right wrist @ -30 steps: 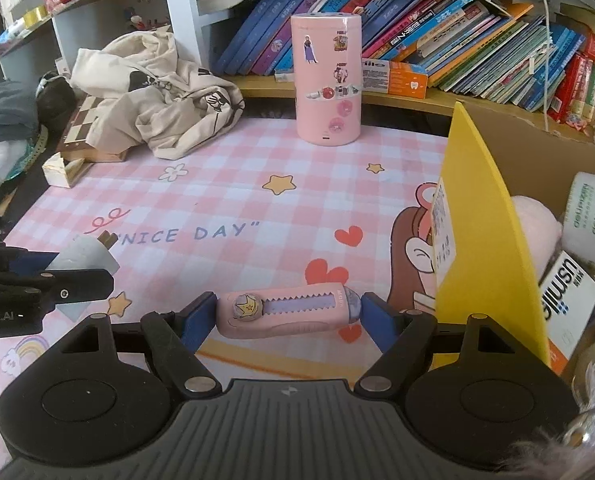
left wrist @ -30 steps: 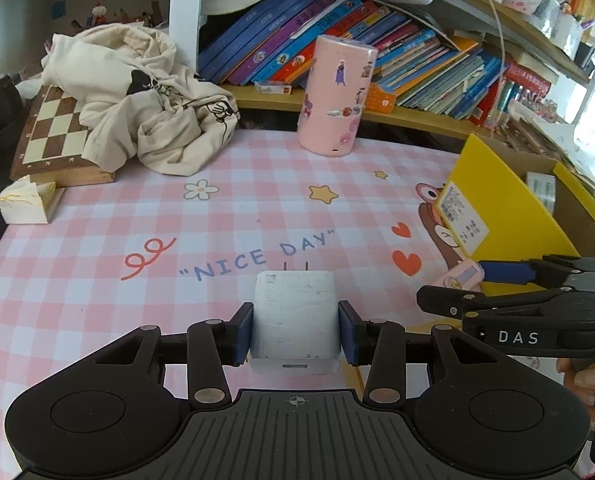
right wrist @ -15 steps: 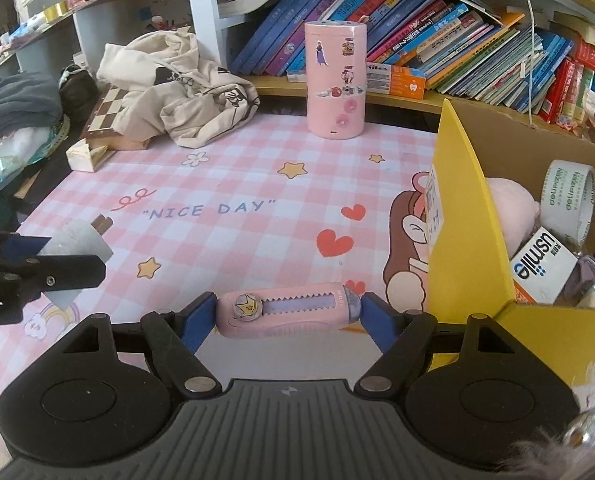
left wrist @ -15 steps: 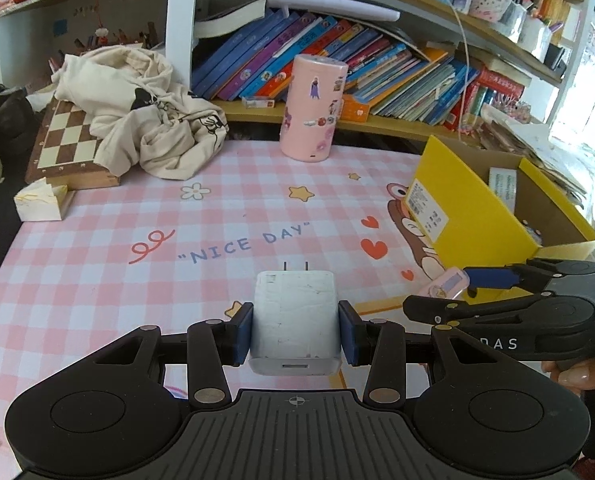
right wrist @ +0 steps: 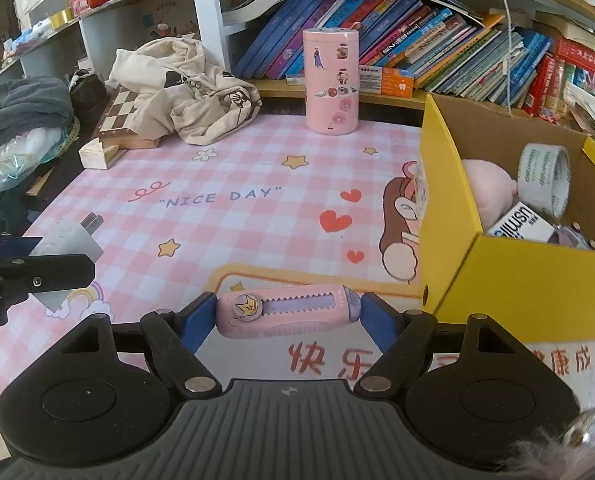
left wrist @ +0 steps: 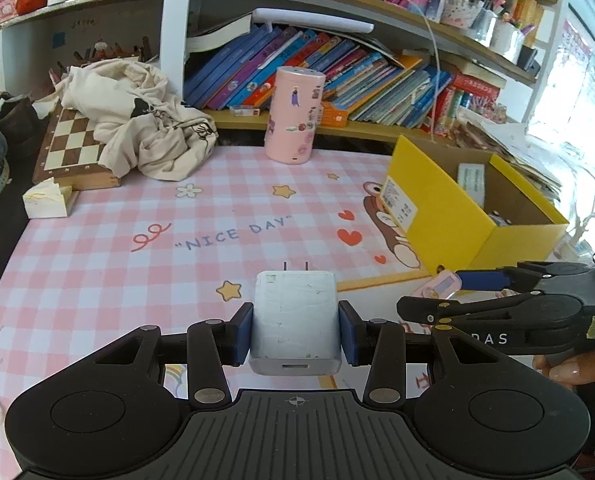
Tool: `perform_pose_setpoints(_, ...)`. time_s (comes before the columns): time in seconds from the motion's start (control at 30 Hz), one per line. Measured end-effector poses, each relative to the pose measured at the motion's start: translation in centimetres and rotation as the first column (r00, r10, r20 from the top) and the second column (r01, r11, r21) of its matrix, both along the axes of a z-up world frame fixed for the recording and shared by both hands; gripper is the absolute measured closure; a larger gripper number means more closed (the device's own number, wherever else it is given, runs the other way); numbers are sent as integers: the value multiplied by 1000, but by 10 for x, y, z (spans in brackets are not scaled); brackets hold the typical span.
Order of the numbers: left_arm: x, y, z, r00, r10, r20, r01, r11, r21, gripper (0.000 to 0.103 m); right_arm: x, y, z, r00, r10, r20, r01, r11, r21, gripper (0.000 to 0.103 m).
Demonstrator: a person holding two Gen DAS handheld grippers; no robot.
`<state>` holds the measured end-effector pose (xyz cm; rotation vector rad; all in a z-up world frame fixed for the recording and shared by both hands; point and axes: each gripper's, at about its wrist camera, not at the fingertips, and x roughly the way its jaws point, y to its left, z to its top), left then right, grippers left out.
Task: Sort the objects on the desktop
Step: 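Carry the charger in the left gripper and knife in the right toward the yellow box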
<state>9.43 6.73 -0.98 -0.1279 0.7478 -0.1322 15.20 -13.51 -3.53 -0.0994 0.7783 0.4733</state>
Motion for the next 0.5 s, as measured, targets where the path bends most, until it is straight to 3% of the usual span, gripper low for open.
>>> perform_pose_setpoints(0.5, -11, -16, -7, 997, -74, -16, 73, 996, -55, 61, -25, -31, -3, 995, -93, -23, 93, 995, -21, 27)
